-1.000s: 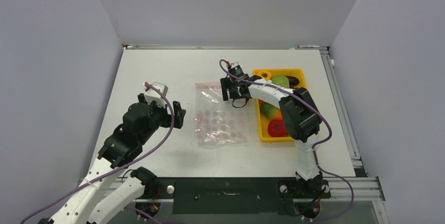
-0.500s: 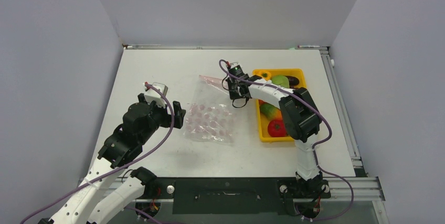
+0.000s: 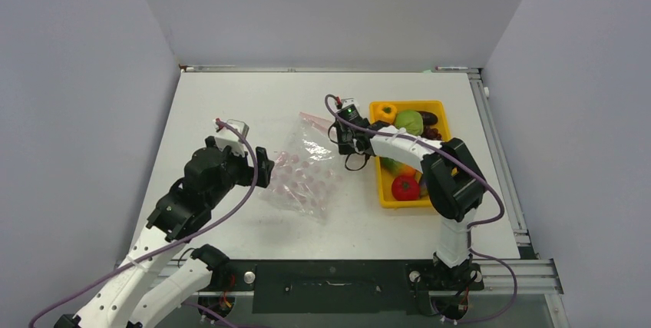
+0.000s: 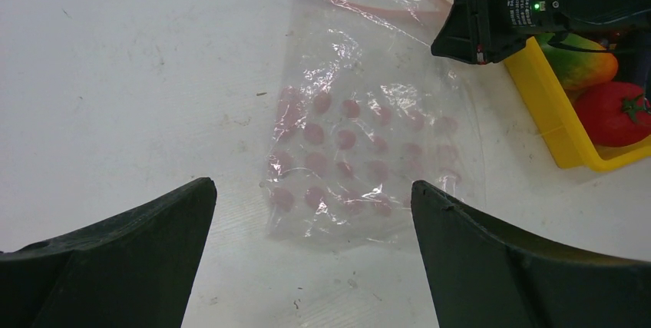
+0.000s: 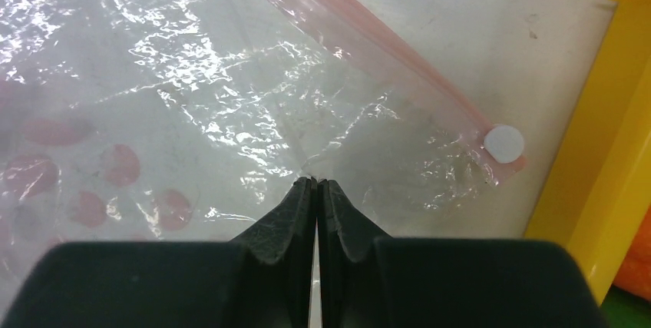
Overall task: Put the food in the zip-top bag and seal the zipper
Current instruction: Move the zipper food storage bag to the center of the board, then pick up the zipper food storage bag at the center of the board, then open the zipper of the food storage bag.
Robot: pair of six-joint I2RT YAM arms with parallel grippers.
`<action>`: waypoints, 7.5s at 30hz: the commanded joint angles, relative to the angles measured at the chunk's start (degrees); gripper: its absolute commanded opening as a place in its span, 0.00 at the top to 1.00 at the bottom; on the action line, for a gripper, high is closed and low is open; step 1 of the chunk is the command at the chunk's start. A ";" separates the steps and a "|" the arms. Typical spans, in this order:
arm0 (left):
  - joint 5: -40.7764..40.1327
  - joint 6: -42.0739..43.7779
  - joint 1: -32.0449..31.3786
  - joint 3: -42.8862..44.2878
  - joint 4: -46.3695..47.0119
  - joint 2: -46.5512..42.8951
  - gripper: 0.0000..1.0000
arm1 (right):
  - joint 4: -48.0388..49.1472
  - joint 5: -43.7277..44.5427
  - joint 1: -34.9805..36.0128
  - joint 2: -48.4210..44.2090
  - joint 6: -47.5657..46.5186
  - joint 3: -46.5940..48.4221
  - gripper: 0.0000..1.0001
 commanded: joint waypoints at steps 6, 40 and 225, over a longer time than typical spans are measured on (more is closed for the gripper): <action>2.88 -6.47 0.28 6.13 2.10 4.24 0.04 | 6.67 5.21 2.88 -11.39 5.12 -8.35 0.95; 10.88 -19.74 0.28 6.29 6.03 17.36 0.04 | 11.96 23.96 25.61 -28.34 28.57 -31.63 0.85; 0.65 -14.56 -12.71 38.21 -17.40 39.14 1.00 | 9.92 35.92 38.64 -43.69 -8.56 -14.18 0.47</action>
